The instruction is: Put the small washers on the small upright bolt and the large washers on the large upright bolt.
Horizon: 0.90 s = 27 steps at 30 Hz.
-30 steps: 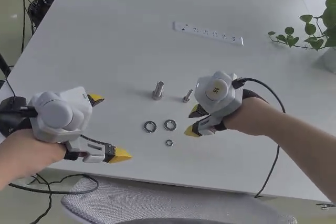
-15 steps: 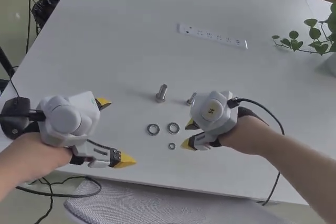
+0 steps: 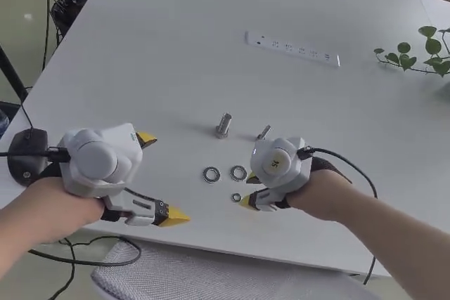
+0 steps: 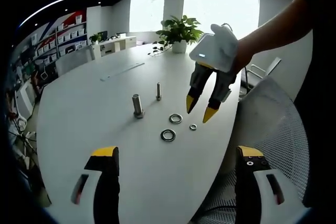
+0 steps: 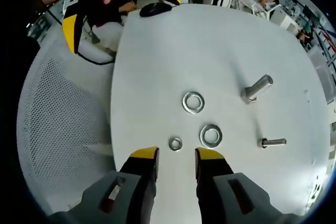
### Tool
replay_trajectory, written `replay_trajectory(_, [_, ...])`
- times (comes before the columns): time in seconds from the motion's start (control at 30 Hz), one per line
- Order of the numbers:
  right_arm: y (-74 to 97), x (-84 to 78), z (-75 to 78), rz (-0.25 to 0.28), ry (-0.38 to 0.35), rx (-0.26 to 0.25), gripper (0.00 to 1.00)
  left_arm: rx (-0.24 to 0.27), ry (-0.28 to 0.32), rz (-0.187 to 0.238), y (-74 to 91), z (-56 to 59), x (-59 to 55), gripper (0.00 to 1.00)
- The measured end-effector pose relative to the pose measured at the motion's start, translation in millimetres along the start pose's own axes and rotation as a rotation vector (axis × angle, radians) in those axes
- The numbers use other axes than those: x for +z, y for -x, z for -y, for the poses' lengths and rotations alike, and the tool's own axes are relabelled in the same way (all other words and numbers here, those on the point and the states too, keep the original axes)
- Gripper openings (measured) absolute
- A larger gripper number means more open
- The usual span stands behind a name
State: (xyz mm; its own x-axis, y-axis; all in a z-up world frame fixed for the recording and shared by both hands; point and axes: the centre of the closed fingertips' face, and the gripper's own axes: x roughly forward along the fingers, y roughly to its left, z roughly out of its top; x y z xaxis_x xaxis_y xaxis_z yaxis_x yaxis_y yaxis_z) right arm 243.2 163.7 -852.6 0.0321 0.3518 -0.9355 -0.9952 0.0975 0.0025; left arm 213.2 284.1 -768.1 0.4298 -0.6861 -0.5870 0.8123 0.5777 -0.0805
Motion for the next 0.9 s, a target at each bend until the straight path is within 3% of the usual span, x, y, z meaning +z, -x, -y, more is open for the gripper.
replay_trajectory(0.4, [-18.7, -4.7, -2.5, -0.018, 0.003, -0.004, 0.28, 0.007, 0.006, 0.003, -1.0, -2.8, -2.2, 0.91])
replay_trajectory(0.6, [-26.3, -8.5, -1.3, -0.038, -0.005, -0.008, 0.28, -0.002, 0.009, -0.002, -1.7, 1.2, -4.6, 0.91])
replay_trajectory(0.9, [-26.4, -9.3, -0.9, -0.033, -0.014, -0.02, 0.28, 0.0, 0.015, 0.001, -1.7, 4.3, -4.4, 0.9])
